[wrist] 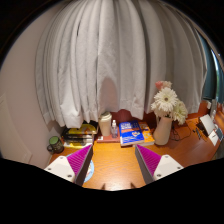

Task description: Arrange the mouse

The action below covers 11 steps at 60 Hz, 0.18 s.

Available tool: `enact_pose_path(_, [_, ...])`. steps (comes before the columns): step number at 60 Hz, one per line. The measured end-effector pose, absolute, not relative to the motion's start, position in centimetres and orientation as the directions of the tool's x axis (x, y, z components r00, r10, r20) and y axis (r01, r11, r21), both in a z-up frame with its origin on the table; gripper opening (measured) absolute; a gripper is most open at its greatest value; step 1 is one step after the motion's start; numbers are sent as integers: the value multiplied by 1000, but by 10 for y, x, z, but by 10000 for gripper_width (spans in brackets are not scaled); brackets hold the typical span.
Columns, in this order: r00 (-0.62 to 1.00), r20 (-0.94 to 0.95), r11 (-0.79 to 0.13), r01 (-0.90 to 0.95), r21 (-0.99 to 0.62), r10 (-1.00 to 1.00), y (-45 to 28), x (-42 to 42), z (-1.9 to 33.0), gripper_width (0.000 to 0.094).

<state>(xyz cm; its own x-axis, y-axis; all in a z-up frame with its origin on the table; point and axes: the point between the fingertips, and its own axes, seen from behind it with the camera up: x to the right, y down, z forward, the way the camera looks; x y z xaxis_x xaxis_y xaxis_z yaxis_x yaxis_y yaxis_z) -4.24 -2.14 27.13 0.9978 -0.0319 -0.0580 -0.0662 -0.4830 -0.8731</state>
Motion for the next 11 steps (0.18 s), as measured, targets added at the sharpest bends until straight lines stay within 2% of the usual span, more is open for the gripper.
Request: enact_pose_path(11, [998, -45, -480, -57, -875, -36, -21, -46, 268, 854])
